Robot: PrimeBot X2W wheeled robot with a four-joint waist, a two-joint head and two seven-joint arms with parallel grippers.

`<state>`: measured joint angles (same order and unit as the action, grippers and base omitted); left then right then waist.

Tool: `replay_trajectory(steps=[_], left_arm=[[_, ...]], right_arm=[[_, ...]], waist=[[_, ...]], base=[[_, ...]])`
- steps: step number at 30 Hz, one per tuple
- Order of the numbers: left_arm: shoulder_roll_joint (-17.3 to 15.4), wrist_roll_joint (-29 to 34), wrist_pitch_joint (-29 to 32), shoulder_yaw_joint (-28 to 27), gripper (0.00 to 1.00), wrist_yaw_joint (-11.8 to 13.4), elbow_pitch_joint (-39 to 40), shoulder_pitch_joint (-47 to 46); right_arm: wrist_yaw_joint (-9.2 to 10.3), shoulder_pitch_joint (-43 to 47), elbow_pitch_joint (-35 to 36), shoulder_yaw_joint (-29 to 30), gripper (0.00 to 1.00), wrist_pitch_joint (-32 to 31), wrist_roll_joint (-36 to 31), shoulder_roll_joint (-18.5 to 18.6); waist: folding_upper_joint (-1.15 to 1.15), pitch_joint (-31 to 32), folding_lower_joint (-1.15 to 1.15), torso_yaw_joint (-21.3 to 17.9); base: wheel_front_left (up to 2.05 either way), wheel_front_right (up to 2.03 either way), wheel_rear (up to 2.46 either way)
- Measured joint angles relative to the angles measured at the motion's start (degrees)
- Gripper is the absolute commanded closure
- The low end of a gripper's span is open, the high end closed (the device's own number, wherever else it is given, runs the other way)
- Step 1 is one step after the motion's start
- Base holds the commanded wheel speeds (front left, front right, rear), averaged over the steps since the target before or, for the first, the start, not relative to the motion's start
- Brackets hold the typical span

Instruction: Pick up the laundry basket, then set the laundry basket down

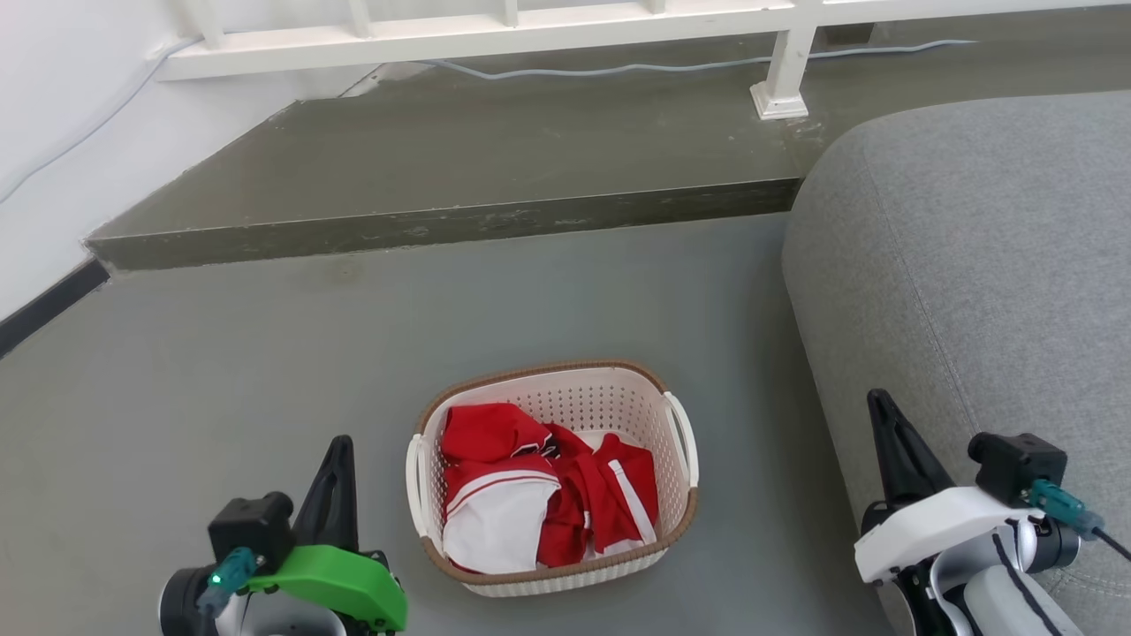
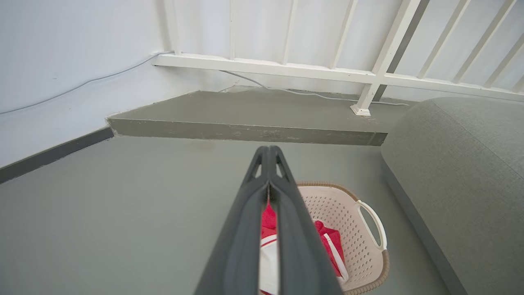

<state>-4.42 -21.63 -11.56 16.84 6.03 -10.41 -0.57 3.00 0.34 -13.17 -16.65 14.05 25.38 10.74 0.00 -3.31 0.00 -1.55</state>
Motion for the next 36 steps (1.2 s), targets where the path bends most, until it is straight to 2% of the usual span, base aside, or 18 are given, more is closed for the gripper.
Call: replay_trajectory(steps=[12, 17, 36], left_arm=[[0.2, -11.6, 2.0, -2.4, 1.0, -1.9, 0.3, 0.4], [0.3, -14.6, 2.5, -3.4, 1.0, -2.1, 0.3, 0.4], [0.2, -29.0, 5.8, -6.9, 1.0, -4.6, -0.3, 0.4]], right_arm=[[-1.46, 0.0, 0.3, 3.1, 1.0, -2.6, 10.7, -1.3], [-1.51, 0.0, 0.3, 3.9, 1.0, -3.5, 13.6, -1.6], [-3.55, -0.2, 0.1, 8.3, 1.0, -7.1, 27.2, -2.5]], waist=[[0.0, 0.4, 0.0, 0.2], [0.0, 0.5, 0.0, 0.3], [0.0, 1.2, 0.0, 0.6]], base=[[0.0, 0.0, 0.0], [0.0, 0.0, 0.0], [0.0, 0.0, 0.0]])
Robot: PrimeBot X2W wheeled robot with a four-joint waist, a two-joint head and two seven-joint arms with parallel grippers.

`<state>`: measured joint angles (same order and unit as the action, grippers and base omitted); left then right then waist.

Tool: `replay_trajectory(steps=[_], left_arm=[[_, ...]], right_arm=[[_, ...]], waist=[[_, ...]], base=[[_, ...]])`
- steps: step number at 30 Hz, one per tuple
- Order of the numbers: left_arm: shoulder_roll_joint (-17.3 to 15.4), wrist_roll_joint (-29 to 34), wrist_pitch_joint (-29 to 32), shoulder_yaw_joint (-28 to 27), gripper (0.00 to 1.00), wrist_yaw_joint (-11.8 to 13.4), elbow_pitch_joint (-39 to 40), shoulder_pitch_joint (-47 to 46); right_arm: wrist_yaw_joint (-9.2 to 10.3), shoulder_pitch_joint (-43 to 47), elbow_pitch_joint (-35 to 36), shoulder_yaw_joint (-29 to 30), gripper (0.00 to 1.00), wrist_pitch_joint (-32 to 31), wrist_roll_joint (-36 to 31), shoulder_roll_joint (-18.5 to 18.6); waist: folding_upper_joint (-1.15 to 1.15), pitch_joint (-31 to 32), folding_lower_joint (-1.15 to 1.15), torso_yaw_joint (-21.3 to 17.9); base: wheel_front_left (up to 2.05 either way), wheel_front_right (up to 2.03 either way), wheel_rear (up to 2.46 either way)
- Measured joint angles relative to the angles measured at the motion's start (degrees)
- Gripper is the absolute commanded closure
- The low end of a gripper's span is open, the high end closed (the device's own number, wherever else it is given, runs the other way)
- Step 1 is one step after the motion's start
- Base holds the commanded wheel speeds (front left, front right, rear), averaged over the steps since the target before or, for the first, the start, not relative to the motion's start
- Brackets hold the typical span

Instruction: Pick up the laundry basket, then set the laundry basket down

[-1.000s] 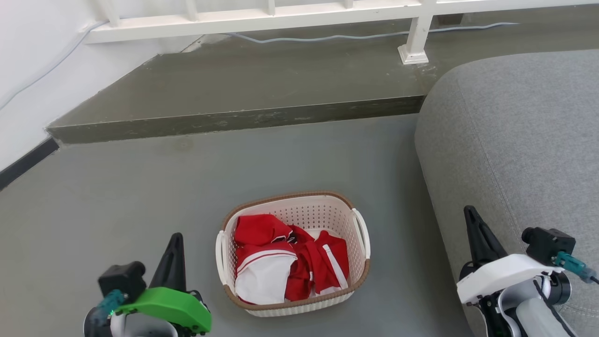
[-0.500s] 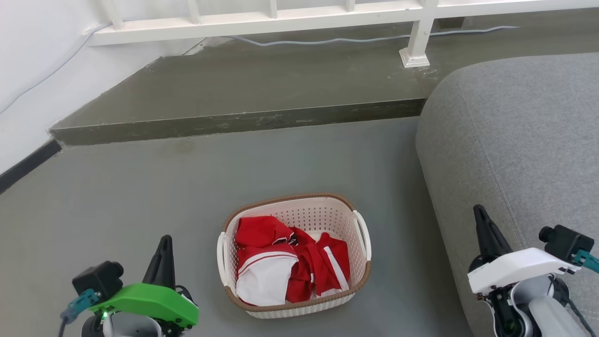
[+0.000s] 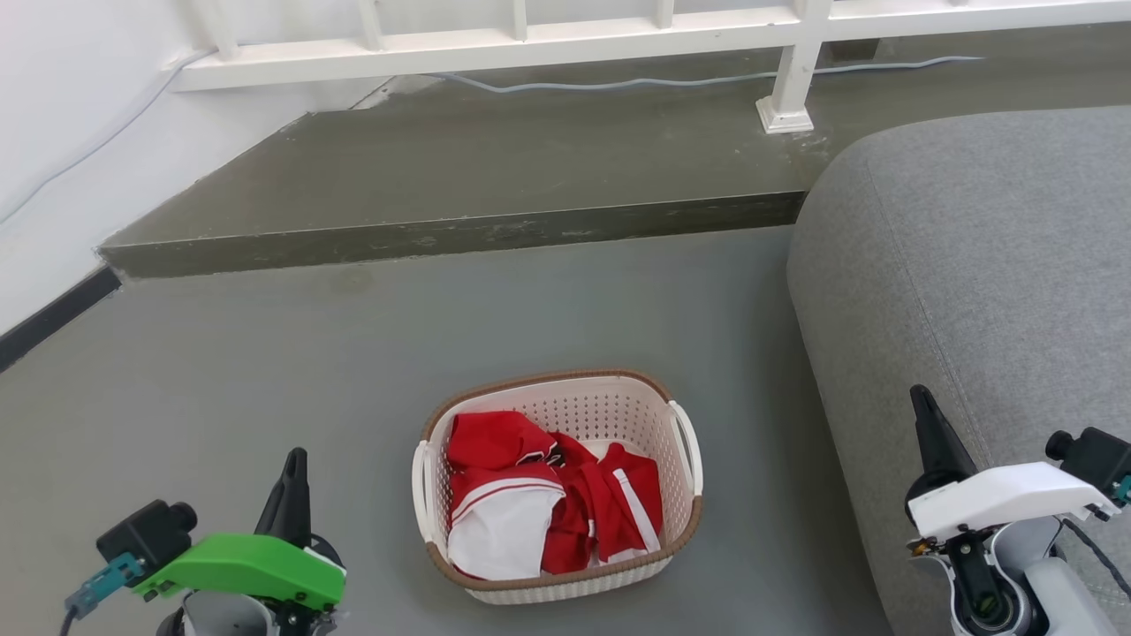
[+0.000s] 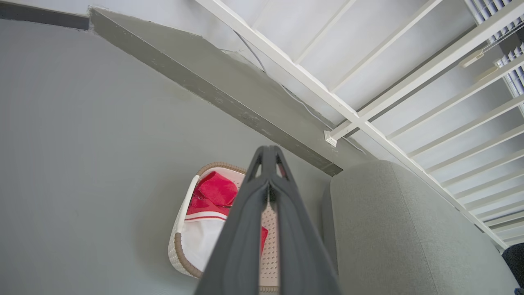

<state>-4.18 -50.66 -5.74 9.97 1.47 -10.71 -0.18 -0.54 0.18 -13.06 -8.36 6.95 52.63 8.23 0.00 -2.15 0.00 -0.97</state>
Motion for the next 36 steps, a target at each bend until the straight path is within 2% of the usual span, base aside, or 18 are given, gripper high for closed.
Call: replay_trajectory(steps=[36], left_arm=[[-0.2, -28.1, 5.7, -6.5, 1.0, -5.1, -2.6, -1.1]], right_arm=[[-3.68, -2.1, -1.6, 8.2, 1.0, -6.9, 26.2, -2.5]], waist=[[0.0, 1.3, 0.0, 0.6]], base=[[0.0, 0.0, 0.0]])
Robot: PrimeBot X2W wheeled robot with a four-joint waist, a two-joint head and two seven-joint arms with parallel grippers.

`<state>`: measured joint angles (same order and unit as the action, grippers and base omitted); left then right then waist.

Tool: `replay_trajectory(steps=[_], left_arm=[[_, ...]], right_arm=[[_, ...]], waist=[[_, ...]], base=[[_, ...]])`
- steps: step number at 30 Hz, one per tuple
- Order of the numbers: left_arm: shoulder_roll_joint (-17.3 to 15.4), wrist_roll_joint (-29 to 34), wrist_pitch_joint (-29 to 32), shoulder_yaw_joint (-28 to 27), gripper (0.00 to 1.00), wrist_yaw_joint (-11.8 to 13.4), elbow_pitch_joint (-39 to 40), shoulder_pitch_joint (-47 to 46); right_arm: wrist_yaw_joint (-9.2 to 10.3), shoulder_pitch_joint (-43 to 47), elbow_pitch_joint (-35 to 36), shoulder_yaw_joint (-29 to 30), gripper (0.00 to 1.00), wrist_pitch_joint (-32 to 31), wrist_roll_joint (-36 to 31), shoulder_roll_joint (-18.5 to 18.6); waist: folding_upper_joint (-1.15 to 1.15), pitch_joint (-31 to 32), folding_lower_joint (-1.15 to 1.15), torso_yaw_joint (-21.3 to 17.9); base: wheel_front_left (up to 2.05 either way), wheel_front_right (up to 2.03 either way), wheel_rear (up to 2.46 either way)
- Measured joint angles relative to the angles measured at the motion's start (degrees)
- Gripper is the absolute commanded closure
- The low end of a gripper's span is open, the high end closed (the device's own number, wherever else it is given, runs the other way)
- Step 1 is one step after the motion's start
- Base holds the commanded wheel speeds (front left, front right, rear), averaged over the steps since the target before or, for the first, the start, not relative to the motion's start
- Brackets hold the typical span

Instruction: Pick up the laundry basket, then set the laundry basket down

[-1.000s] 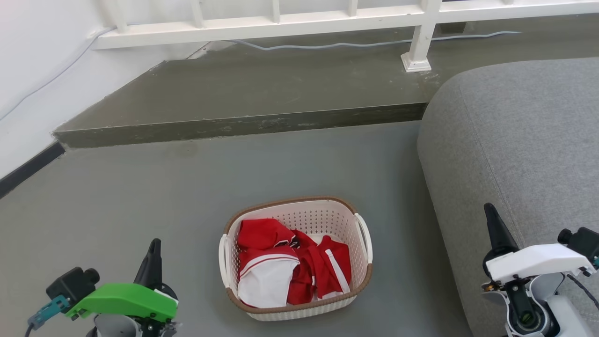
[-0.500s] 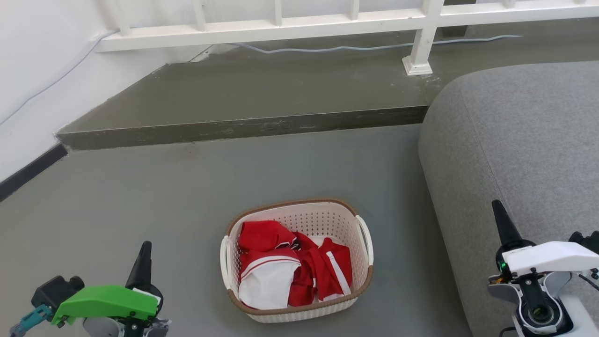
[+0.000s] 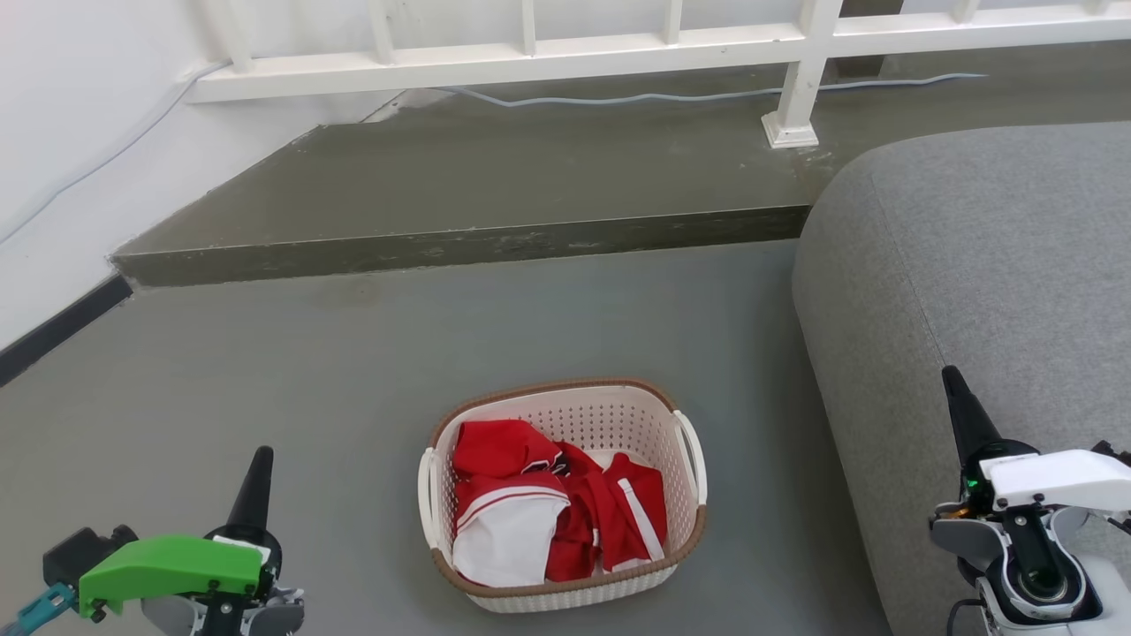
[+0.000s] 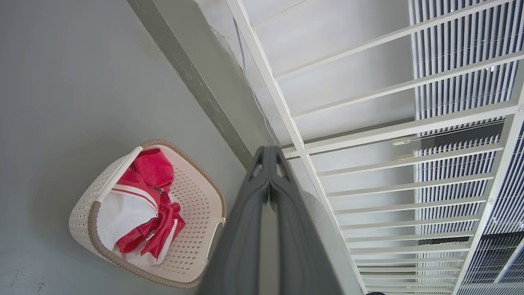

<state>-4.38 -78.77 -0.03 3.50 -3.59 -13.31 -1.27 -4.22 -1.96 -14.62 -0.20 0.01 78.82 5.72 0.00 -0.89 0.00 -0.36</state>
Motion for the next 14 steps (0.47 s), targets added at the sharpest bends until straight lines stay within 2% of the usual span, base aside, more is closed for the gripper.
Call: replay_trajectory(steps=[14], left_arm=[[0.0, -10.6, 1.9, -2.5, 1.0, -2.0, -1.1, -0.5]], right_arm=[[-1.52, -0.5, -0.6, 3.1, 1.0, -2.5, 10.0, -0.8]], waist=[[0.0, 0.5, 0.0, 0.2]], base=[[0.0, 0.0, 0.0]])
